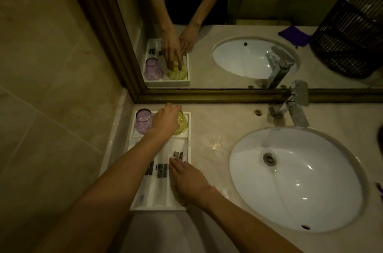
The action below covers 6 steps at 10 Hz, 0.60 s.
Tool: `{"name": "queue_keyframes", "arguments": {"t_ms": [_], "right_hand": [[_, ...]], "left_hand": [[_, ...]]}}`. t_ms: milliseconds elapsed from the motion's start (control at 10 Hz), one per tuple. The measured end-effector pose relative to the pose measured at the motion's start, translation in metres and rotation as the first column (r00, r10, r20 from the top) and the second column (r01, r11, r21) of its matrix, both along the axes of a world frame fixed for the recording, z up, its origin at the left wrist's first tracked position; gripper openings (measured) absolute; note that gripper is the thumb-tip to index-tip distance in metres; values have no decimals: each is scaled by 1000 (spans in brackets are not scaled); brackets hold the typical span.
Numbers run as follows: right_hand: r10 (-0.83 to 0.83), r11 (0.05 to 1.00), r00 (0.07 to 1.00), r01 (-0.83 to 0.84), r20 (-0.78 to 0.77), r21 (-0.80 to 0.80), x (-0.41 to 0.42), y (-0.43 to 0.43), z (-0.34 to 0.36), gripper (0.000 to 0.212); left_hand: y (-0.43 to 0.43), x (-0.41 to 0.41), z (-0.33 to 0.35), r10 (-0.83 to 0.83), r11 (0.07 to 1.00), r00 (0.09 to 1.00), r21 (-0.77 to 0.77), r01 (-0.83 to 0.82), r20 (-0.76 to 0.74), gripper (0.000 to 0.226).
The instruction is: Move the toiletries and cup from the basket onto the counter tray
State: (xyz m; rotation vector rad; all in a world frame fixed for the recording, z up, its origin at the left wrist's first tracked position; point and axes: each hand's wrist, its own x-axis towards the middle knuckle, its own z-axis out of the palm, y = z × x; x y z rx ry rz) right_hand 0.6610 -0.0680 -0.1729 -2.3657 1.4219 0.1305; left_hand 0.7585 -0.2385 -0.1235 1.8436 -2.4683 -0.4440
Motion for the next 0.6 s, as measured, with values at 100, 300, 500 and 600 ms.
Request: {"name": "queue_keyframes", "arguments": {"t_ms": [100, 300, 500, 600], "right_hand": [[9, 999, 1000, -9, -10, -32, -2, 1, 3, 65], [31, 999, 999, -31, -9, -19, -8, 2, -2, 69], [16, 999, 1000, -16, 18, -29, -15, 3, 2, 72], [-2, 1000, 1000, 2, -28, -12, -17, 0, 3, 69]], "left_hand": [[2, 1, 1, -7, 1000, 1000, -10, 7, 4, 60], [4, 2, 1, -8, 1000, 1000, 27, 8, 13, 73], [10, 12, 10, -24, 1000, 999, 7, 24, -31, 96], [9, 16, 25, -21, 998, 996, -58, 16, -83, 93]]}}
